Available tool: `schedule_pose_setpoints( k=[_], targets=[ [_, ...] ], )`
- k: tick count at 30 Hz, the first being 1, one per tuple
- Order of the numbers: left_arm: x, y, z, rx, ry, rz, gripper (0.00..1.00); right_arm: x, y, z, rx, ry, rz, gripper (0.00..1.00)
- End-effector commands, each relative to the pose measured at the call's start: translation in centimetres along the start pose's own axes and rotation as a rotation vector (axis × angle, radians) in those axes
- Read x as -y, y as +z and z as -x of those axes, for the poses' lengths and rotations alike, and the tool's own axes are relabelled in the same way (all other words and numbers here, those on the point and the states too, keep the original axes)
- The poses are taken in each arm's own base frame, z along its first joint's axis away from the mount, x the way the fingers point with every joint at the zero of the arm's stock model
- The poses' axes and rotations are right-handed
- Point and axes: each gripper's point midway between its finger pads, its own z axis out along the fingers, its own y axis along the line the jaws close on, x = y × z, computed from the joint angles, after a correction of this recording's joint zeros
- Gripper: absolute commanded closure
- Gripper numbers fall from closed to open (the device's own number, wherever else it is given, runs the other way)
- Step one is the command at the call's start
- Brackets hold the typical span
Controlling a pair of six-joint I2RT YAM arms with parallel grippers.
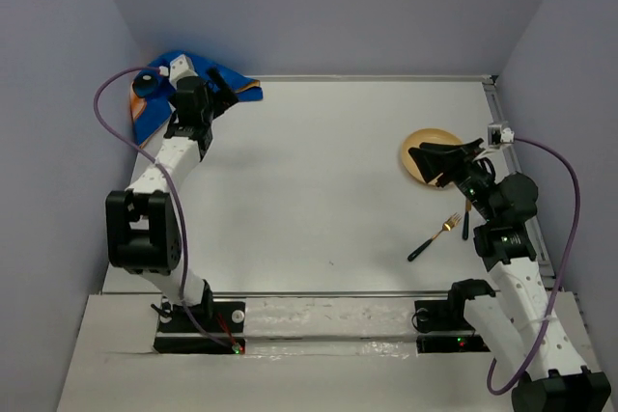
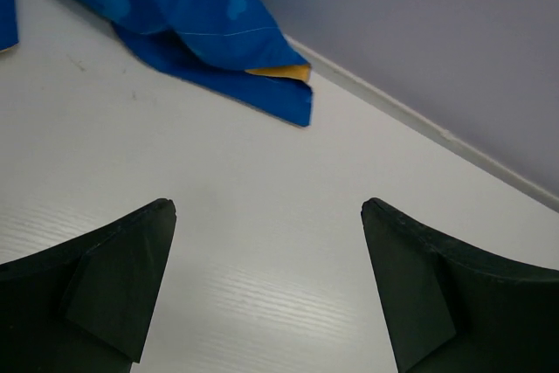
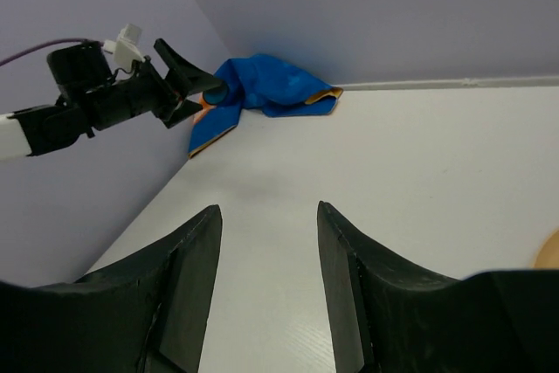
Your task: Set the dinner table for one person
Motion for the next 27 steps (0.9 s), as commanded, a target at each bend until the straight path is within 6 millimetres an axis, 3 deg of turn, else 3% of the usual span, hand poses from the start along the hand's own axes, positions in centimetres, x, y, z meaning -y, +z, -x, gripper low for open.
schedule_pose_setpoints(
  k=[1, 2, 5, 7, 8, 9, 15, 24, 25, 27],
  targets=[
    [-3.0, 3.6, 2.9, 0.106, -0.084, 0.11, 0.02, -0.5, 0.3, 1.0, 0.015, -0.034, 0.009, 0.46],
    [-3.4, 4.9, 2.5, 0.098, -0.081, 0.125, 0.08, -0.5, 0.3, 1.0, 0.015, -0.034, 0.009, 0.46],
    [-4.6, 7.2, 2.6, 0.106, -0.066, 0.171, 0.12, 0.0, 0.7, 0.4, -0.008, -0.02, 0.003, 0.45],
    [-5.1, 8.9, 2.3, 0.1, -0.063, 0.193, 0.13, 0.2, 1.0, 0.0, -0.022, -0.011, 0.003, 0.44],
    [-5.1, 8.9, 3.5, 0.119, -0.067, 0.192, 0.13, 0.3, 1.1, -0.1, -0.027, -0.008, 0.005, 0.44],
    [-6.6, 10.0, 2.9, 0.107, -0.067, 0.219, 0.13, 0.4, 1.2, -0.4, -0.034, -0.003, 0.012, 0.44],
    [-9.0, 14.7, 2.9, 0.069, -0.008, 0.273, 0.14, -0.8, 1.5, -1.1, -0.061, 0.01, 0.091, 0.42],
    [-10.3, 22.1, 2.7, 0.027, 0.043, 0.32, 0.13, -0.7, 1.9, -2.0, -0.102, 0.028, 0.104, 0.41],
    [-10.7, 22.5, 1.7, -0.009, 0.044, 0.334, 0.13, -0.7, 1.9, -2.0, -0.102, 0.026, 0.104, 0.41],
    [-11.1, 23.5, 1.2, -0.004, 0.018, 0.328, 0.2, -0.6, 2.0, -2.1, -0.1, 0.023, 0.101, 0.41]
  ],
)
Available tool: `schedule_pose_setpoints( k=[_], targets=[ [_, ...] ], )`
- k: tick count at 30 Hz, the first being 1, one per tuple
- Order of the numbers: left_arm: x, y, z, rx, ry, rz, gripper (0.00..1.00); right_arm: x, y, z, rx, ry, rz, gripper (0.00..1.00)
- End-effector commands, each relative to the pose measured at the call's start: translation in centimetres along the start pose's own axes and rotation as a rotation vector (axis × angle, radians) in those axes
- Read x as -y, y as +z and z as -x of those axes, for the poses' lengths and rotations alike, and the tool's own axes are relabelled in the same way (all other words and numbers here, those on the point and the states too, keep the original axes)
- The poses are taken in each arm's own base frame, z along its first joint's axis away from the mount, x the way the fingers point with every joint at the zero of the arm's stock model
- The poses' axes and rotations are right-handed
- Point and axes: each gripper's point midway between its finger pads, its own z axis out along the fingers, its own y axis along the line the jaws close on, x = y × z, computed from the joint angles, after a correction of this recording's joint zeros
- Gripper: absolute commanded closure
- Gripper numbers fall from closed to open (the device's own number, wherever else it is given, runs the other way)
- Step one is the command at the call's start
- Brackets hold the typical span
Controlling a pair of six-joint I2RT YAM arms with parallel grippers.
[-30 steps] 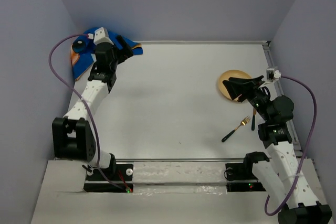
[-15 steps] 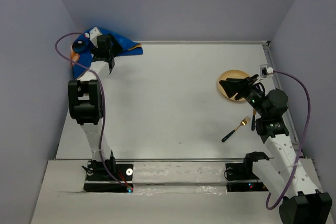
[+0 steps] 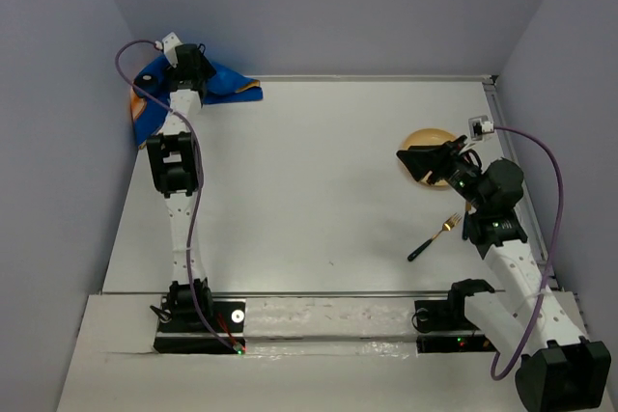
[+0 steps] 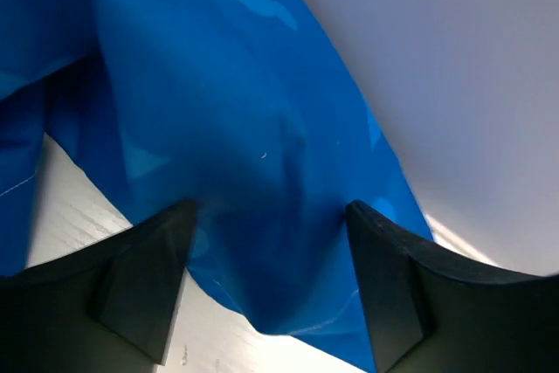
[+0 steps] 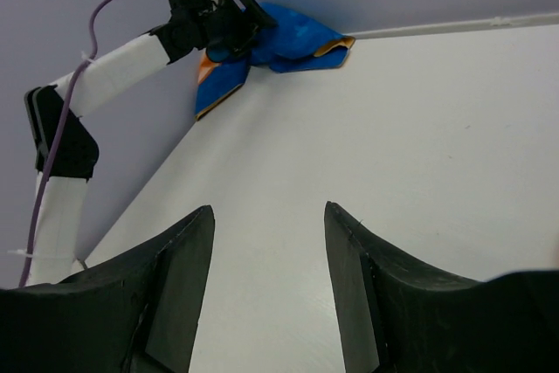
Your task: Set the dinner table for one person
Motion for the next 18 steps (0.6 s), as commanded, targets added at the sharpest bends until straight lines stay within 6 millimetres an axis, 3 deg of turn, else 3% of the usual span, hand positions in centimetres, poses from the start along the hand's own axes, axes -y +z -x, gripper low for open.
schedule_pose_setpoints(
  k=[1, 5, 7, 8, 11, 13, 14, 17, 18],
  targets=[
    [0.3, 0.1, 0.5, -0.014, -0.019, -0.001, 0.23, -1.8, 0.4, 1.8, 0.045, -0.055, 0.071, 0.41],
    [1.2, 0.9, 0.7, -0.004, -0.032, -0.055, 0.48, -1.8, 0.7, 1.4, 0.03, -0.045, 0.075, 0.41],
    [1.9, 0.9, 0.3, -0.022, -0.039, -0.091, 0.86, -1.8, 0.9, 1.2, 0.026, -0.045, 0.078, 0.41],
    [2.4, 0.6, 0.5, -0.032, -0.043, -0.115, 1.0, -1.7, 0.9, 1.2, 0.024, -0.045, 0.075, 0.41],
    [4.6, -1.0, 0.7, -0.055, -0.026, -0.163, 1.0, -1.5, 1.0, 1.2, 0.025, -0.042, 0.068, 0.41],
    [7.0, -3.6, 2.6, -0.035, 0.006, -0.198, 1.0, -1.3, 1.4, 0.9, 0.011, -0.036, 0.06, 0.41],
    [8.5, -5.6, 4.7, -0.012, 0.011, -0.236, 1.0, -1.2, 1.5, 1.0, 0.009, -0.044, 0.054, 0.41],
    [10.7, -9.1, 7.1, 0.008, 0.033, -0.301, 1.0, -0.6, 1.8, 0.6, 0.002, -0.039, 0.016, 0.41],
    [12.9, -11.8, 8.3, 0.025, 0.043, -0.341, 1.0, -0.7, 1.9, 0.6, -0.009, -0.048, 0.008, 0.41]
  ],
)
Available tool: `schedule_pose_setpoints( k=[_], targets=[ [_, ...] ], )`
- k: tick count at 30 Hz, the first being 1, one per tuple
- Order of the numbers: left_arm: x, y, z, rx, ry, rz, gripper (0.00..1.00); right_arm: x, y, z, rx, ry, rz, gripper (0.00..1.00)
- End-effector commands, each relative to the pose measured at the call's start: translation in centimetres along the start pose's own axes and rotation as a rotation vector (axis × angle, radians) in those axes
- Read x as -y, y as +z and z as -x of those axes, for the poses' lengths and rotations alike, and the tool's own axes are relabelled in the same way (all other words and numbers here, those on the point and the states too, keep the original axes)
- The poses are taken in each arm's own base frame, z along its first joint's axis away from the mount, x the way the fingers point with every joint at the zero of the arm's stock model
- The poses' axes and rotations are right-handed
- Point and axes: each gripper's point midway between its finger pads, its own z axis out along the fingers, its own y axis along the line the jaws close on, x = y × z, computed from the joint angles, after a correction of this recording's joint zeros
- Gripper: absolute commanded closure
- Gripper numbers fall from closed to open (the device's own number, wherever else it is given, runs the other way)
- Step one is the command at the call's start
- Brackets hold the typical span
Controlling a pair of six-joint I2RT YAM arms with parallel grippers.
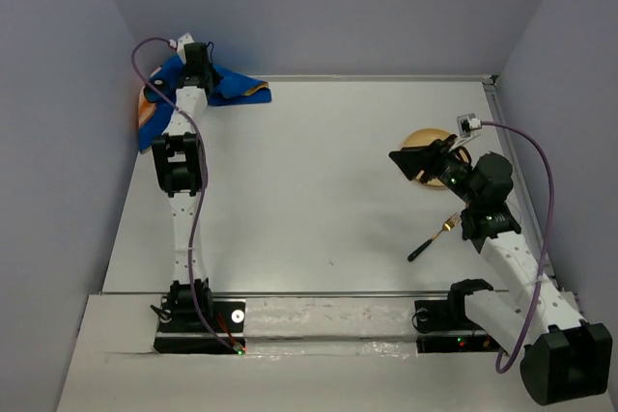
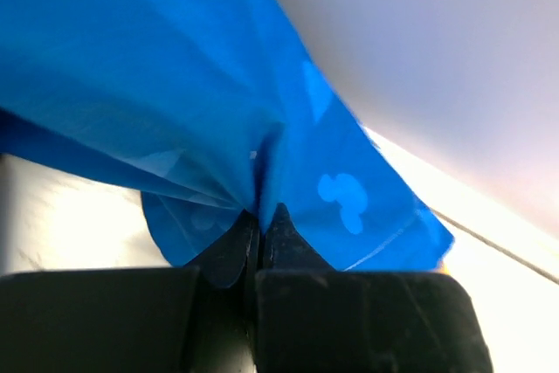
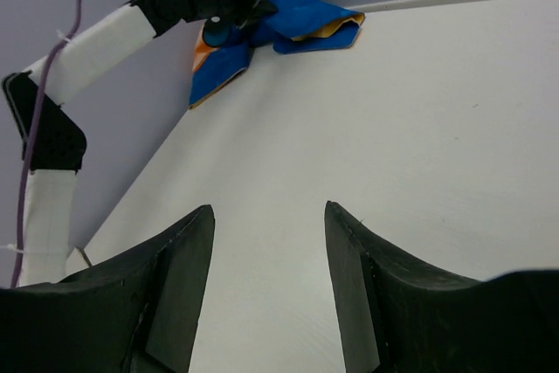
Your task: Set the dinner table for one person
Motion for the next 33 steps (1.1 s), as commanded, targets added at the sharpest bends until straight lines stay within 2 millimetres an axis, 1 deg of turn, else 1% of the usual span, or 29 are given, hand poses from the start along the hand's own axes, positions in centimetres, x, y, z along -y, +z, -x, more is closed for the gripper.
schedule_pose_setpoints(
  k=[1, 2, 3, 4, 5, 6, 7, 8, 9, 10, 11, 12, 14, 15, 16, 17, 18, 19, 20, 22, 23, 24, 26, 27, 29, 30, 31, 32, 33],
  targets=[
    [11.3, -13.1, 10.8, 0.168, 0.059, -0.23, 1.0, -0.6, 0.7, 2.2, 0.037, -0.068, -0.023, 0.4],
    [11.8, -14.3, 11.2, 0.179, 0.077, -0.229, 1.0, -0.7, 0.8, 2.1, 0.025, -0.07, -0.027, 0.4],
    [12.8, -16.5, 11.8, 0.199, 0.107, -0.224, 1.0, -0.6, 1.0, 1.5, -0.005, -0.069, -0.036, 0.37],
    [13.1, -17.5, 11.7, 0.195, 0.117, -0.221, 1.0, -0.1, 1.5, 1.6, -0.015, -0.065, -0.054, 0.37],
    [14.5, -20.2, 12.5, 0.217, 0.119, -0.253, 1.0, 0.1, 1.7, 1.4, -0.026, -0.065, -0.064, 0.34],
    [14.3, -20.2, 10.7, 0.179, 0.131, -0.246, 1.0, 0.5, 1.9, 0.7, -0.054, -0.052, -0.084, 0.33],
    [14.8, -21.2, 10.2, 0.17, 0.134, -0.258, 1.0, 0.9, 2.2, 0.8, -0.058, -0.052, -0.1, 0.31],
    [15.4, -23.3, 11.0, 0.197, 0.129, -0.277, 1.0, 1.3, 2.8, 0.5, -0.073, -0.052, -0.117, 0.27],
    [15.7, -23.4, 8.7, 0.152, 0.144, -0.281, 1.0, 1.5, 3.1, 0.2, -0.086, -0.048, -0.126, 0.26],
    [15.9, -24.2, 8.3, 0.145, 0.143, -0.291, 1.0, 2.0, 3.3, 0.0, -0.104, -0.044, -0.147, 0.25],
    [16.5, -26.1, 8.6, 0.148, 0.133, -0.325, 1.0, 1.8, 4.0, 0.0, -0.118, -0.049, -0.141, 0.23],
    [16.5, -26.3, 6.8, 0.106, 0.135, -0.331, 1.0, 1.7, 4.2, -0.5, -0.144, -0.043, -0.144, 0.22],
    [16.6, -27.8, 5.8, 0.091, 0.131, -0.342, 1.0, 1.2, 4.6, -0.5, -0.155, -0.052, -0.139, 0.2],
    [16.2, -29.3, 5.5, 0.094, 0.133, -0.344, 1.0, 0.8, 4.8, -0.8, -0.174, -0.06, -0.135, 0.18],
    [16.8, -30.6, 5.0, 0.087, 0.142, -0.363, 1.0, 0.8, 4.9, -0.5, -0.168, -0.069, -0.155, 0.18],
    [17.1, -31.8, 5.0, 0.091, 0.144, -0.377, 1.0, 0.7, 4.9, -0.4, -0.169, -0.085, -0.159, 0.14],
    [17.0, -33.9, 5.2, 0.103, 0.145, -0.399, 1.0, 0.6, 5.0, 0.1, -0.159, -0.094, -0.164, 0.13],
    [17.3, -35.3, 5.2, 0.112, 0.146, -0.421, 1.0, 0.4, 4.9, -0.2, -0.177, -0.093, -0.168, 0.12],
    [17.9, -37.7, 4.5, 0.102, 0.155, -0.477, 1.0, 0.5, 4.8, -0.2, -0.183, -0.097, -0.173, 0.1],
    [18.9, -39.9, 3.7, 0.085, 0.142, -0.573, 1.0, 0.5, 4.6, 0.0, -0.181, -0.097, -0.184, 0.1],
    [19.9, -41.4, 2.6, 0.049, 0.136, -0.659, 1.0, 0.5, 4.6, 0.1, -0.18, -0.101, -0.185, 0.1],
    [19.5, -41.7, 1.7, 0.034, 0.13, -0.676, 1.0, 0.5, 4.6, 0.1, -0.182, -0.101, -0.186, 0.09],
    [19.8, -41.3, 1.7, 0.049, 0.114, -0.691, 1.0, 0.8, 5.1, -0.3, -0.199, -0.098, -0.185, 0.09],
    [20.0, -39.6, 1.2, 0.035, 0.11, -0.667, 1.0, 0.8, 5.5, -0.7, -0.213, -0.095, -0.18, 0.09],
    [21.1, -37.4, 0.7, 0.016, 0.1, -0.667, 1.0, 1.7, 6.4, -1.6, -0.246, -0.084, -0.192, 0.1],
    [21.4, -33.7, -1.6, -0.04, 0.114, -0.623, 1.0, 1.7, 6.8, -2.1, -0.264, -0.086, -0.186, 0.1],
    [23.0, -33.4, -0.3, -0.027, 0.085, -0.636, 1.0, 1.5, 7.2, -2.8, -0.282, -0.087, -0.178, 0.1],
    [24.1, -32.5, -0.5, -0.04, 0.073, -0.651, 1.0, 1.5, 7.5, -3.3, -0.291, -0.088, -0.182, 0.1],
    [25.0, -29.3, -3.4, -0.106, 0.086, -0.641, 1.0, 1.7, 7.9, -4.3, -0.313, -0.087, -0.186, 0.11]
  ],
)
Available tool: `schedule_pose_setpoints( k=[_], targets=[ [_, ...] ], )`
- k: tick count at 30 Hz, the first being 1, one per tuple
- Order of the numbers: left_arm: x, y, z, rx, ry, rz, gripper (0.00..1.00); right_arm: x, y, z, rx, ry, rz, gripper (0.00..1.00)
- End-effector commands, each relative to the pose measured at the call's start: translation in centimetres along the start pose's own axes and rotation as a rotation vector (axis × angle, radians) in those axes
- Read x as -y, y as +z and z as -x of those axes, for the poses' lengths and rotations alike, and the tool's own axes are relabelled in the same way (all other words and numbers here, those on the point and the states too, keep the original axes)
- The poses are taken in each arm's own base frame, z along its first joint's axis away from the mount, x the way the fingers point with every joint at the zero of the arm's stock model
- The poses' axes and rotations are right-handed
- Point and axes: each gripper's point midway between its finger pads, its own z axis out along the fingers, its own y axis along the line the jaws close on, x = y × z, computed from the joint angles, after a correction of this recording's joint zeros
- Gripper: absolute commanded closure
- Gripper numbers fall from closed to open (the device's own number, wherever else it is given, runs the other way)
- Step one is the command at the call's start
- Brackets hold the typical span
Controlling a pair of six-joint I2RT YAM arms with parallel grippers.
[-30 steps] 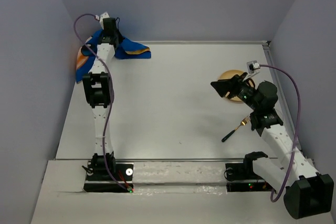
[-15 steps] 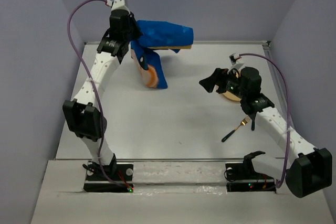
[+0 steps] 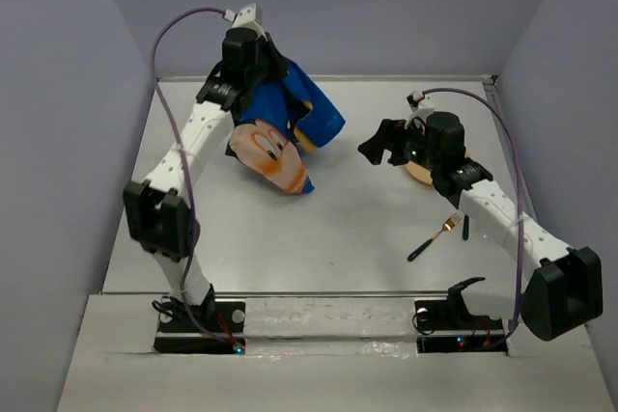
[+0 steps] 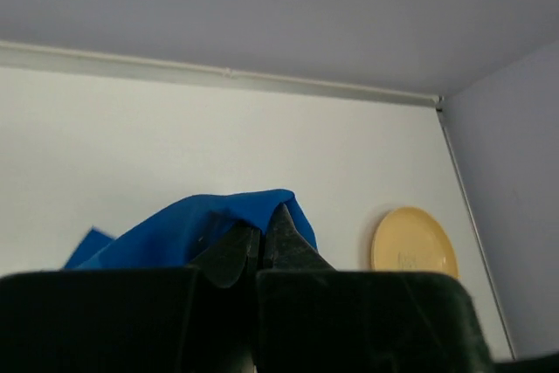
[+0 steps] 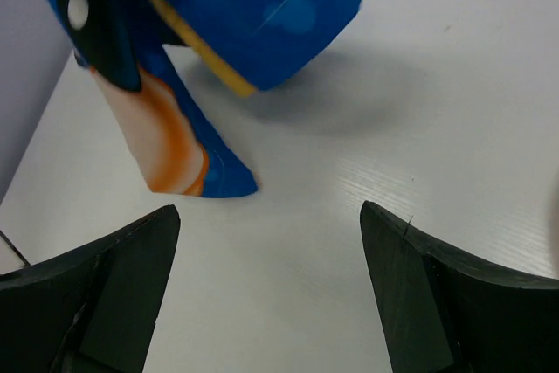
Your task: Set the dinner table for one person
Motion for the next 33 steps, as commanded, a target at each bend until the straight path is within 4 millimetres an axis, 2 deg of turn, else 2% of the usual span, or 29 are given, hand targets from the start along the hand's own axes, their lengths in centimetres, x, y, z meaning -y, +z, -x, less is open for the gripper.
schedule_pose_setpoints(
  k=[1, 2, 3, 5, 6, 7, 9, 10, 12, 13, 16, 17, 20, 21, 23, 24, 26, 28, 29, 30, 32, 33],
  targets=[
    [2.4, 8.7, 0.3, -0.005, -0.07, -0.086, 0.96, -2.1, 2.0, -1.2, -0.042, -0.052, 0.034, 0.11],
    [2.8, 9.8, 0.1, -0.011, -0.071, -0.089, 0.86, -2.2, 2.5, -1.6, -0.05, -0.061, 0.019, 0.11],
    [3.6, 11.6, -0.4, -0.03, -0.056, -0.098, 0.68, -2.9, 3.4, -2.7, -0.074, -0.074, 0.016, 0.13],
    [4.0, 12.9, -0.3, -0.042, -0.034, -0.081, 0.43, -3.0, 4.1, -3.6, -0.093, -0.089, 0.001, 0.16],
    [5.2, 13.3, 1.9, 0.006, -0.016, -0.106, 0.25, -2.8, 4.7, -4.5, -0.119, -0.094, -0.008, 0.21],
    [4.5, 12.9, 1.2, -0.044, 0.001, -0.067, 0.2, -2.4, 5.0, -5.0, -0.132, -0.094, -0.02, 0.25],
    [4.2, 11.4, 4.2, 0.031, 0.057, -0.023, 0.11, -2.4, 5.8, -6.5, -0.172, -0.1, -0.027, 0.32],
    [3.1, 10.7, 4.8, 0.044, 0.089, 0.038, 0.1, -2.5, 6.0, -7.0, -0.184, -0.108, -0.027, 0.42],
    [2.6, 8.9, 5.8, 0.058, 0.115, 0.102, 0.1, -2.5, 6.6, -7.9, -0.209, -0.121, -0.033, 0.44],
    [2.6, 7.8, 6.2, 0.062, 0.126, 0.125, 0.1, -2.5, 6.9, -8.5, -0.224, -0.129, -0.036, 0.42],
    [1.0, 6.0, 7.9, 0.119, 0.166, 0.247, 0.15, -3.0, 8.6, -10.2, -0.274, -0.169, -0.043, 0.27],
    [0.7, 4.8, 9.3, 0.159, 0.16, 0.282, 0.17, -2.9, 9.6, -10.9, -0.294, -0.182, -0.049, 0.23],
    [1.2, 1.4, 13.9, 0.271, 0.136, 0.257, 0.18, -2.2, 11.1, -12.3, -0.321, -0.192, -0.086, 0.21],
    [2.3, -1.8, 16.6, 0.335, 0.128, 0.227, 0.18, -1.9, 11.5, -12.2, -0.314, -0.198, -0.101, 0.21],
    [4.1, -5.2, 19.6, 0.428, 0.133, 0.18, 0.19, -0.8, 12.1, -11.8, -0.297, -0.212, -0.159, 0.21],
    [5.1, -8.9, 21.5, 0.482, 0.135, 0.155, 0.18, -0.6, 12.6, -11.8, -0.297, -0.216, -0.17, 0.21],
    [5.9, -12.7, 23.6, 0.554, 0.131, 0.14, 0.18, -0.3, 13.0, -12.1, -0.302, -0.202, -0.186, 0.23],
    [6.5, -16.1, 24.3, 0.577, 0.116, 0.115, 0.18, -0.1, 14.0, -13.1, -0.326, -0.181, -0.187, 0.26],
    [7.0, -16.6, 23.9, 0.566, 0.104, 0.098, 0.18, -0.4, 14.3, -13.5, -0.34, -0.169, -0.169, 0.29],
    [7.0, -15.7, 22.9, 0.532, 0.111, 0.106, 0.18, -0.3, 14.6, -13.8, -0.345, -0.164, -0.17, 0.3],
    [6.2, -13.2, 20.4, 0.441, 0.121, 0.151, 0.18, 0.2, 15.1, -13.8, -0.337, -0.159, -0.199, 0.32],
    [5.5, -10.3, 18.7, 0.395, 0.108, 0.193, 0.18, 0.2, 15.3, -13.7, -0.33, -0.159, -0.199, 0.34]
  ],
)
